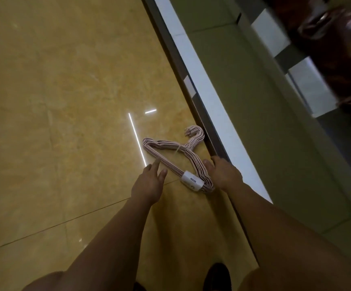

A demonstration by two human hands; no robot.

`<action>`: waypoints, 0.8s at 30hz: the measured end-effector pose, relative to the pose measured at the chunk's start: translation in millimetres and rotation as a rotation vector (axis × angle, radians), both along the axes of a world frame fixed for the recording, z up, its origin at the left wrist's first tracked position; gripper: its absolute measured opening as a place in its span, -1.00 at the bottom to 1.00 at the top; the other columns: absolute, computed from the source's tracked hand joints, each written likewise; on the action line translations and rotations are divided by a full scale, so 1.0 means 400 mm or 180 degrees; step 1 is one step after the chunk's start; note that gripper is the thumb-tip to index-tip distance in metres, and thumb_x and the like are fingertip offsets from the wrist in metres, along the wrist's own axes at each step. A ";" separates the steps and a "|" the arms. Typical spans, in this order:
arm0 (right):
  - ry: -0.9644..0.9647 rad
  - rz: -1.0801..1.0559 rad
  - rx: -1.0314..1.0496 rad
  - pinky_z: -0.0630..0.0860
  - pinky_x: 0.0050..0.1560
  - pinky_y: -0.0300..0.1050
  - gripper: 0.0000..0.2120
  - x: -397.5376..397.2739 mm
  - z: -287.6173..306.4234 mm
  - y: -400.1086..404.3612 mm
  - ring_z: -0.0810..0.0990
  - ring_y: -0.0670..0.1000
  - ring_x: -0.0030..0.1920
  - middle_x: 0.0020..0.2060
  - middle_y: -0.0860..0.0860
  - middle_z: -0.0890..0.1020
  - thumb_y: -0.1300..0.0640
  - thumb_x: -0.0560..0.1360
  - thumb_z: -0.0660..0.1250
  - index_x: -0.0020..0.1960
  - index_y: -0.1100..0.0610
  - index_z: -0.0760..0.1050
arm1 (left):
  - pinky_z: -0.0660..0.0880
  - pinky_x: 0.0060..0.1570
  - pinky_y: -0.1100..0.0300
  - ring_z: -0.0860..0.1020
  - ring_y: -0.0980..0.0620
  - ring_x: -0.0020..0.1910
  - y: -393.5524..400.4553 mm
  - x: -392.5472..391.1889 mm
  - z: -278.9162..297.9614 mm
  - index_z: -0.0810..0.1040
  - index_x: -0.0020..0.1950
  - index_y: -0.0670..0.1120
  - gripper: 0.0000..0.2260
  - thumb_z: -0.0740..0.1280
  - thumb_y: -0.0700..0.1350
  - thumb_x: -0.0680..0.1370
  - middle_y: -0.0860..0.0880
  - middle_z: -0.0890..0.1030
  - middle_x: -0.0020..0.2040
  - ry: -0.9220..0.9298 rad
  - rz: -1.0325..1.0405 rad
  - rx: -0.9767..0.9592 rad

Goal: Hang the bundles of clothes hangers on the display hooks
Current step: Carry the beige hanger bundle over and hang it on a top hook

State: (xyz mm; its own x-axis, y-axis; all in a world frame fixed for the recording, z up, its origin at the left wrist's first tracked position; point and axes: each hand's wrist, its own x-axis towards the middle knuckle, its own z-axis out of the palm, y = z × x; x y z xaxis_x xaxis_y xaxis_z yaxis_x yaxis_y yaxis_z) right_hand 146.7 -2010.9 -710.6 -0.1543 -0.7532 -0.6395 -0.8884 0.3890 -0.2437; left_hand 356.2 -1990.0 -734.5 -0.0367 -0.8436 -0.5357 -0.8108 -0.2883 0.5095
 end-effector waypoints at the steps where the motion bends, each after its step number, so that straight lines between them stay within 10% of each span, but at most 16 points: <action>1: -0.0025 -0.0032 -0.0004 0.38 0.25 0.05 -0.46 -0.002 -0.030 -0.010 0.43 0.15 0.32 0.35 0.13 0.42 -0.19 0.63 -0.05 0.44 0.13 0.27 | 0.30 0.31 0.02 0.31 -0.10 0.43 -0.007 -0.005 -0.030 0.08 0.55 0.04 -0.53 0.01 0.10 0.65 -0.12 0.27 0.49 0.0012 -0.0037 -0.0014; 14: -0.0131 -0.0430 -0.0027 0.34 -0.04 -0.07 -0.58 0.042 -0.317 -0.063 0.49 0.17 0.18 0.21 0.18 0.51 -0.09 0.65 -0.01 0.30 0.19 0.35 | 0.39 0.16 0.06 0.47 -0.14 0.27 -0.051 -0.098 -0.298 -0.07 0.56 0.10 -0.51 0.02 0.07 0.66 -0.13 0.43 0.39 0.0385 0.0167 -0.0196; 24: -0.0885 -0.1859 0.0705 0.47 0.14 0.03 -0.38 0.128 -0.318 -0.033 0.47 0.21 0.28 0.33 0.21 0.43 0.05 0.48 0.41 0.42 0.26 0.26 | 0.48 -0.02 0.06 0.57 -0.14 0.02 -0.062 -0.090 -0.275 0.39 0.26 -0.09 -0.70 0.10 0.04 0.63 -0.18 0.58 0.11 0.0332 0.1175 -0.0110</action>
